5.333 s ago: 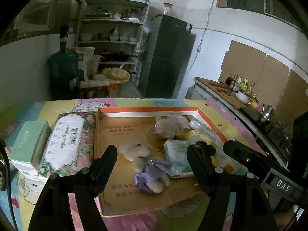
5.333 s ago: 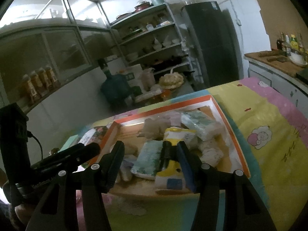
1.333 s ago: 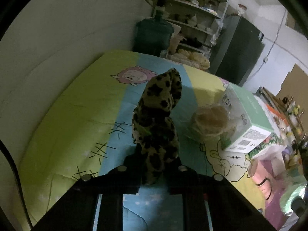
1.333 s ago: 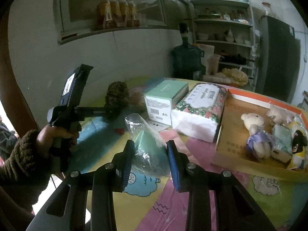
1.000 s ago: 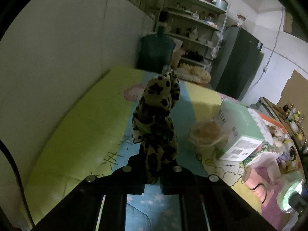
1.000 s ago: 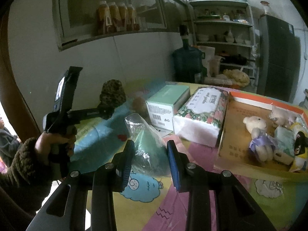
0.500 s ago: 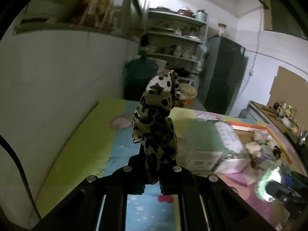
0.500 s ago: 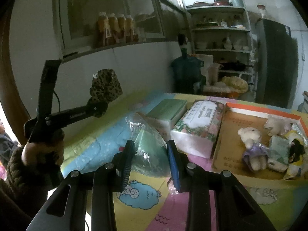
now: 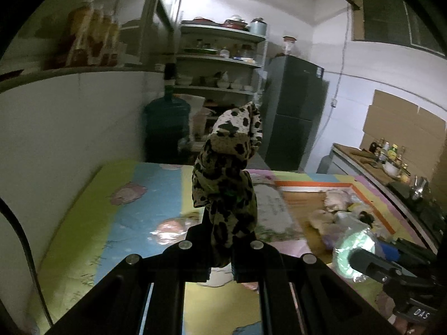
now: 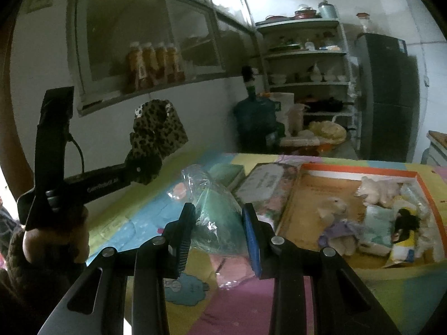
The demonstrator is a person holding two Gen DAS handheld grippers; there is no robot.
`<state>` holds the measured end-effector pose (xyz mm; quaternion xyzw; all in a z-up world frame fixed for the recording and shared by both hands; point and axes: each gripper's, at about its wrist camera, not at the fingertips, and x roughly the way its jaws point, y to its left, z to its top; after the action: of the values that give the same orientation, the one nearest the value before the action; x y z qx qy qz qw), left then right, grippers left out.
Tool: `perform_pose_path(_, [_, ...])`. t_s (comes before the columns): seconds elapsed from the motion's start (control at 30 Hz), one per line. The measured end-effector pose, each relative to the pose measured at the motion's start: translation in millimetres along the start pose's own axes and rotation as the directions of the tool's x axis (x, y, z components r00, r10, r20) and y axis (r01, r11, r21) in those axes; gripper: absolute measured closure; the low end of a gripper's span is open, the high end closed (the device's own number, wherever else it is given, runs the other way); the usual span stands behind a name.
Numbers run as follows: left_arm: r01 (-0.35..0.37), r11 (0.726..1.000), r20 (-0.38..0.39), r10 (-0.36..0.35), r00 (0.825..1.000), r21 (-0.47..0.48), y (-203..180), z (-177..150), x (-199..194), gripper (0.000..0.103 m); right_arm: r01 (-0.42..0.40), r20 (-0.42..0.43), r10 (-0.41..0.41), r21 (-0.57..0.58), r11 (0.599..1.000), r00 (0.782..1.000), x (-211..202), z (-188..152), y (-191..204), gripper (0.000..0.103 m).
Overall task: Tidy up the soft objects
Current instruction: 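Lift the leopard pouch and plastic bag with both grippers toward the tray, then carry the leopard pouch and plastic bag with both grippers over the tray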
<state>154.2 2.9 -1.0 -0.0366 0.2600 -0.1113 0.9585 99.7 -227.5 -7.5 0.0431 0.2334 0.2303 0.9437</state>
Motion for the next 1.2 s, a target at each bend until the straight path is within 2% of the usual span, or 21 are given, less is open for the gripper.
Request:
perform_pose_path(0.63, [0.144,0.985,-0.035,-0.141,0.989,0.092,-87,16,34,0.093,0.121,0.070,-0.126,0.066,0.990,0.990,-37,11,-66,0.067])
perform_pose_path(1.2, [0.242,0.960,-0.122,-0.226,0.966,0.138,-163,11,82,0.094,0.242,0.076,-0.256,0.155,0.958,0.964,-62,4,-142,0.067])
